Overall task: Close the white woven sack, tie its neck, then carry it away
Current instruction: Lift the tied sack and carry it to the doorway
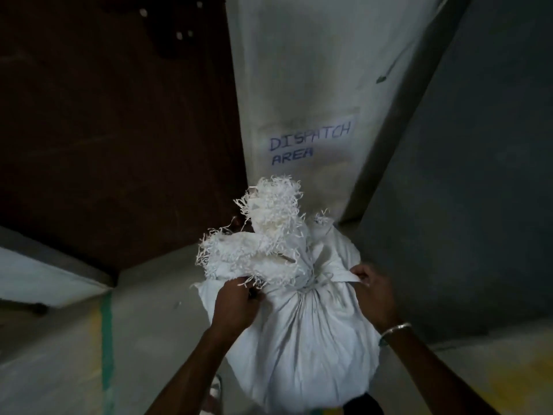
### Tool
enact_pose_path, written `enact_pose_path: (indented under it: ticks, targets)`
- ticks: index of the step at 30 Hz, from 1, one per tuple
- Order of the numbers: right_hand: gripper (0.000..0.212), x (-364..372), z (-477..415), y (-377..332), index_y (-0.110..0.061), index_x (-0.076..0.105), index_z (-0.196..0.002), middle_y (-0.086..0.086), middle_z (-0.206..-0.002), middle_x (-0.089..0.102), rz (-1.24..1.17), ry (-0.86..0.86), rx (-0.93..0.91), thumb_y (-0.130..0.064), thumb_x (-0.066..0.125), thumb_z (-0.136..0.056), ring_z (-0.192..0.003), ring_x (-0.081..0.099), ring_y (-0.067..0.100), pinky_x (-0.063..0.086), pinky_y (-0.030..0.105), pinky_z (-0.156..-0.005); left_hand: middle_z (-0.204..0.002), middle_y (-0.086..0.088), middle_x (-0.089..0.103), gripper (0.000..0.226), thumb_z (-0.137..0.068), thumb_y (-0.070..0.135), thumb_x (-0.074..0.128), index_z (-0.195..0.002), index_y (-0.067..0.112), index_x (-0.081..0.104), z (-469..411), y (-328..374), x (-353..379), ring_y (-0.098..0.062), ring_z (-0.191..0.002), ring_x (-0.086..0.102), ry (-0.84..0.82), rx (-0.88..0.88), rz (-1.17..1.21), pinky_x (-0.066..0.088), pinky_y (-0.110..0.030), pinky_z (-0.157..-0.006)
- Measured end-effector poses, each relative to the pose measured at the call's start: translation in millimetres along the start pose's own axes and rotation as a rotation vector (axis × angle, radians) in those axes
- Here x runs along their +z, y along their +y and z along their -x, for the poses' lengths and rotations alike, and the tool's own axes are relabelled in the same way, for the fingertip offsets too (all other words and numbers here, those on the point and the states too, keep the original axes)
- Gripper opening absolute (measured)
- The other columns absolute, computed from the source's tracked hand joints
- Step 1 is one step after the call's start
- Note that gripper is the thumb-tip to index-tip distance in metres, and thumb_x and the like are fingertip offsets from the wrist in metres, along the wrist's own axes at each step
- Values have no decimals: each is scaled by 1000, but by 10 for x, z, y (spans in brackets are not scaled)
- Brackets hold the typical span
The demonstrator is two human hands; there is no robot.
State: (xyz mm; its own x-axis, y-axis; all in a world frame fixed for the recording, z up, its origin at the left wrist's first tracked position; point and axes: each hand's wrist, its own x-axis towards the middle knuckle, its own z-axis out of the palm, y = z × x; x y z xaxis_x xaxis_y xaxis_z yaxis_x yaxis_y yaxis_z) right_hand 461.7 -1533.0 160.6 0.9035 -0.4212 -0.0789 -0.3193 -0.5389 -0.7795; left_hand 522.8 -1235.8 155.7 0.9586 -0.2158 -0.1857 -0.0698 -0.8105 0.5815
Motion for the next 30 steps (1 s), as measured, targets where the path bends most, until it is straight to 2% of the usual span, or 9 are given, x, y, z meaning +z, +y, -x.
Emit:
enact_pose_path:
  ticks: [6, 8, 11, 14, 17, 21, 24, 27, 30]
  targets:
    - [29, 20, -997, 935, -19, 65, -87, 5, -86, 69, -25, -112, 3, 8, 72, -79, -83, 67, 25, 57, 43, -79, -82, -13, 76, 3, -79, 10, 80, -77, 11, 77, -495, 488, 864, -38, -86, 71, 98, -210, -18, 51, -35, -69]
    - [25, 43, -1211, 1096, -16, 67, -87, 8, -87, 70, -40, -140, -4, 7, 72, -79, -83, 67, 26, 57, 39, -78, -91, -11, 77, 4, -83, 15, 75, -84, 14, 80, -613, 546, 1059, -35, -96, 70, 109, -296, -12, 51, -35, -74]
    - [25, 99, -1473, 1258, -14, 67, -85, 7, -85, 69, -67, -144, -6, 10, 72, -79, -81, 66, 24, 51, 16, -72, -91, -12, 77, 7, -84, 15, 74, -86, 11, 80, -765, 590, 1358, -37, -96, 69, 169, -316, -42, 47, -34, -73]
    - [27, 149, -1689, 1379, -14, 66, -86, 10, -87, 69, -95, -144, -24, 11, 71, -79, -82, 65, 25, 52, 24, -74, -94, -10, 77, 8, -85, 19, 77, -91, 15, 80, -858, 650, 1546, -35, -98, 69, 204, -369, -23, 46, -32, -73]
    - [26, 231, -1861, 1464, -16, 67, -87, 10, -88, 69, -103, -141, -69, 8, 72, -79, -83, 66, 24, 53, 33, -76, -74, -10, 73, 11, -79, 17, 79, -69, 13, 75, -838, 576, 1730, -39, -79, 68, 224, -326, -94, 40, -30, -63]
    - [20, 413, -2035, 1497, -8, 69, -89, 5, -87, 66, -135, -149, -168, 10, 69, -80, -79, 62, 13, 49, 14, -72, -67, -6, 68, 23, -83, 23, 72, -62, 13, 69, -806, 405, 2041, -34, -75, 66, 197, -409, -64, 38, -28, -64]
    - [21, 702, -2192, 1710, -8, 68, -87, 6, -87, 65, -71, -211, -205, 11, 67, -79, -79, 61, 14, 49, 16, -74, -66, -8, 68, 21, -81, 18, 76, -61, 13, 70, -849, 274, 2364, -35, -73, 66, 145, -493, 9, 46, -32, -64]
    - [18, 879, -2263, 2182, -4, 70, -91, 12, -91, 69, 26, -210, -138, 9, 68, -79, -88, 66, 28, 54, 36, -83, -47, -2, 57, 31, -75, 16, 57, -44, 17, 58, -847, 135, 2827, -25, -50, 61, 252, -284, 65, 35, -28, -58]
    - [19, 794, -2302, 2366, -5, 71, -97, 12, -98, 71, 27, -169, -38, 5, 68, -81, -94, 67, 29, 53, 37, -85, -36, -1, 42, 30, -66, 13, 37, -38, 24, 41, -806, 304, 2963, -18, -36, 37, 374, -91, -23, 26, -22, -49]
